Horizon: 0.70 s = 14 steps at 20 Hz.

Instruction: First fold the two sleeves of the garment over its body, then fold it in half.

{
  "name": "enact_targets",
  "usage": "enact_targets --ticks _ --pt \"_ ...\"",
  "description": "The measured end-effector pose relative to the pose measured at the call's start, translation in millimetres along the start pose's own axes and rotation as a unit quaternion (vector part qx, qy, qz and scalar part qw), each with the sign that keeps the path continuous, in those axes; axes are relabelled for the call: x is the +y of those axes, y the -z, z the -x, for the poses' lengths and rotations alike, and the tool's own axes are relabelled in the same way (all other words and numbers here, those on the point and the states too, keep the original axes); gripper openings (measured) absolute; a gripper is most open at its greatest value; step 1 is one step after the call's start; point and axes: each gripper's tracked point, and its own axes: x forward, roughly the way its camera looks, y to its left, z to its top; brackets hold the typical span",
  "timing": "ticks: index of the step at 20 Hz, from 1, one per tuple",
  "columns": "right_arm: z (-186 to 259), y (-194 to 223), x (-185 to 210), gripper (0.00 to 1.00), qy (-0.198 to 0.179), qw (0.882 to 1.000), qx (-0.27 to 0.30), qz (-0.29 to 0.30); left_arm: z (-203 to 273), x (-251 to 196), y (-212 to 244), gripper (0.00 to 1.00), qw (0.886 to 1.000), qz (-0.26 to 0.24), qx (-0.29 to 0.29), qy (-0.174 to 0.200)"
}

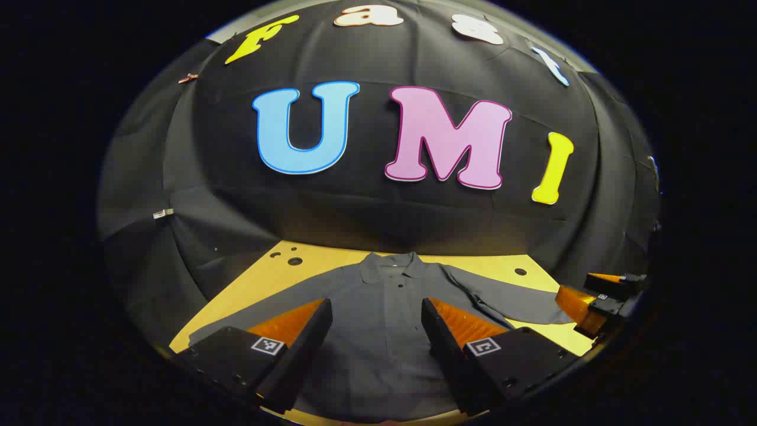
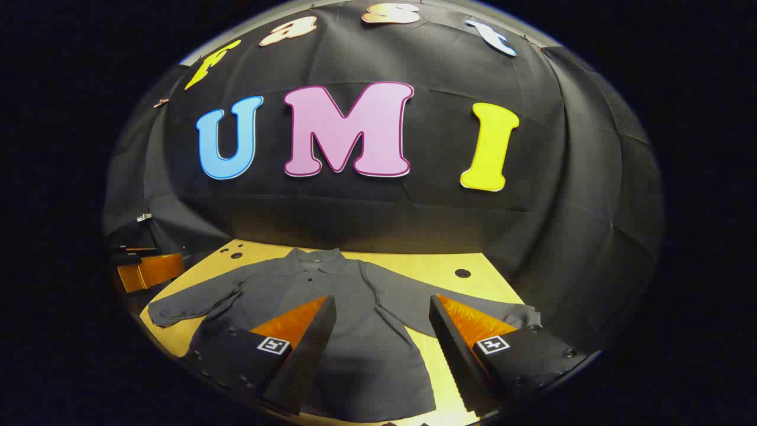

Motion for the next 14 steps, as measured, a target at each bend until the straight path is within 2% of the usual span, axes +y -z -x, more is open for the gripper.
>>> enact_targets --ticks 5,10,14 --pt "4 6 0 0.98 -0.003 1.0 0.009 0.01 0 19 0 0.96 1.0 0.005 -0.008 -0.016" --pt "11 6 11 0.98 -0.011 1.0 0.018 0.012 11 44 20 0.96 0.999 0.021 0.007 -0.031" --pt "12 5 19 0.98 -0.019 1.0 0.018 -0.001 22 61 36 0.96 0.999 -0.001 0.009 -0.045"
